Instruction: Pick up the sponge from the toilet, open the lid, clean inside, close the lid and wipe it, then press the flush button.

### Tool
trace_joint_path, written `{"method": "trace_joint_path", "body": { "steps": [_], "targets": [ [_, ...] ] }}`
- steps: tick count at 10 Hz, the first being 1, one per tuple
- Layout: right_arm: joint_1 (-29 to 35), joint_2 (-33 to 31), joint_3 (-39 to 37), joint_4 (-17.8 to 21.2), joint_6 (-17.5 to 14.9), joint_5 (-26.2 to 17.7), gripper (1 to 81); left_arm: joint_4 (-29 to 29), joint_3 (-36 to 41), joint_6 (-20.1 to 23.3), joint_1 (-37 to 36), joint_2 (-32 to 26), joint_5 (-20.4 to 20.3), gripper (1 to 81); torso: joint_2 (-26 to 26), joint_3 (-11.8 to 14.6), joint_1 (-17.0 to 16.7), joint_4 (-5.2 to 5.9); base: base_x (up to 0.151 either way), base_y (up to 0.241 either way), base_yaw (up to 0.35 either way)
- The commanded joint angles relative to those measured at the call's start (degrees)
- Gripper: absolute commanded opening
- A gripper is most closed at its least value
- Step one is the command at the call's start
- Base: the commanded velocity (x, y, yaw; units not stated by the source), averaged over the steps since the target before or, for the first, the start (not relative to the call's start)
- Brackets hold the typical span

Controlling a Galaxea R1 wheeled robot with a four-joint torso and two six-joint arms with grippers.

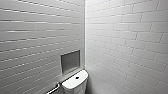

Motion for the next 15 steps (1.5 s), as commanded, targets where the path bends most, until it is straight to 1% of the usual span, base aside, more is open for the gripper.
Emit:
{"method": "trace_joint_path", "body": {
  "steps": [1, 7, 15],
  "targets": [
    [2.3, -0.7, 0.6, 0.6, -0.1, -3.4, 1.0, 0.5, 0.2, 0.2, -2.8, -0.1, 2.4, 81.1, 0.0, 0.0, 0.0, 0.0, 0.132, 0.0, 0.0],
    [2.3, -0.6, 0.0, 0.4, -0.1, -3.4, 1.0, 0.5, 0.2, 0.2, -2.8, 0.0, 2.4, 81.1, 0.0, 0.0, 0.0, 0.0, 0.132, 0.0, 0.0],
    [1.9, -0.6, -0.3, 0.5, -0.1, -3.3, 1.0, 0.5, 0.3, 0.2, -2.8, 0.1, 2.4, 81.1, 0.0, 0.0, 0.0, 0.0, 0.0, 0.0, 0.0]
  ]
}}
